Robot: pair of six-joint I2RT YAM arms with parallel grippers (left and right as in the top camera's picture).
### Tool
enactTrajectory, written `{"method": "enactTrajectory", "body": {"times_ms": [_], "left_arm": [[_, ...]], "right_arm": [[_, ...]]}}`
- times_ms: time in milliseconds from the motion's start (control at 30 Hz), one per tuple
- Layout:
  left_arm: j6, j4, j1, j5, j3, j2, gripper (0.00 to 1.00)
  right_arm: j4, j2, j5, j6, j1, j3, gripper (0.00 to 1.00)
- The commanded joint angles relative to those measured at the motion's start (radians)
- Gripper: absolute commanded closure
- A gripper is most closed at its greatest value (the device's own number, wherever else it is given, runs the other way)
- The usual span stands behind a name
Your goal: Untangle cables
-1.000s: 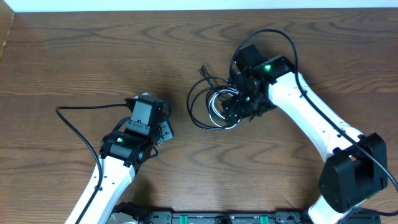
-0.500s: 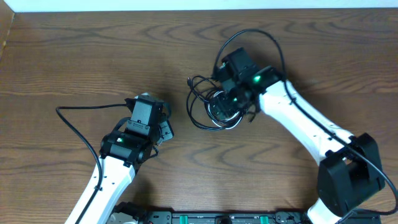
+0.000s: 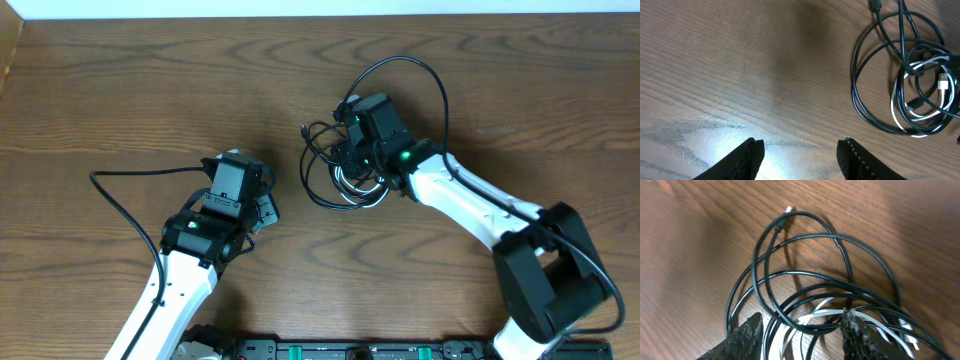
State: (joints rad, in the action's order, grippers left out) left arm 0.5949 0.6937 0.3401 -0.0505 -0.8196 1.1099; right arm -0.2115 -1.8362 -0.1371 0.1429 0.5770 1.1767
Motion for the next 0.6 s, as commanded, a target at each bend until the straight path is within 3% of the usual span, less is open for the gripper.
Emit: {"method": "enactTrajectory", "body": {"times_ms": [0,133,233,400,567], "left_arm": [[-0.014,0.004,-0.006,-0.001,-0.003,0.001,0.47],[-0.014,0.006,-0.006,-0.001,-0.003,0.001,0.47],[-0.014,0.006,-0.006,-0.001,-0.003,0.001,0.47],[-0.014,0.006,-0.006,-0.001,-0.003,0.001,0.47],[-0.014,0.006,-0.006,-0.001,-0.003,0.001,0.47]], "right_arm": [[0.011,-0.063,0.019,0.107,-0.001,-0.014,0.46],[0.011,-0.109,0.032,0.178,-0.003,-0.014,0.37],[0.014,-0.135,0.034,0.223,-0.003,-0.014,0.36],[0.021,-0.172,0.035,0.292,-0.001,-0.014,0.40],[0.029,-0.181,0.058,0.318,-0.001,-0.014,0.50]]}}
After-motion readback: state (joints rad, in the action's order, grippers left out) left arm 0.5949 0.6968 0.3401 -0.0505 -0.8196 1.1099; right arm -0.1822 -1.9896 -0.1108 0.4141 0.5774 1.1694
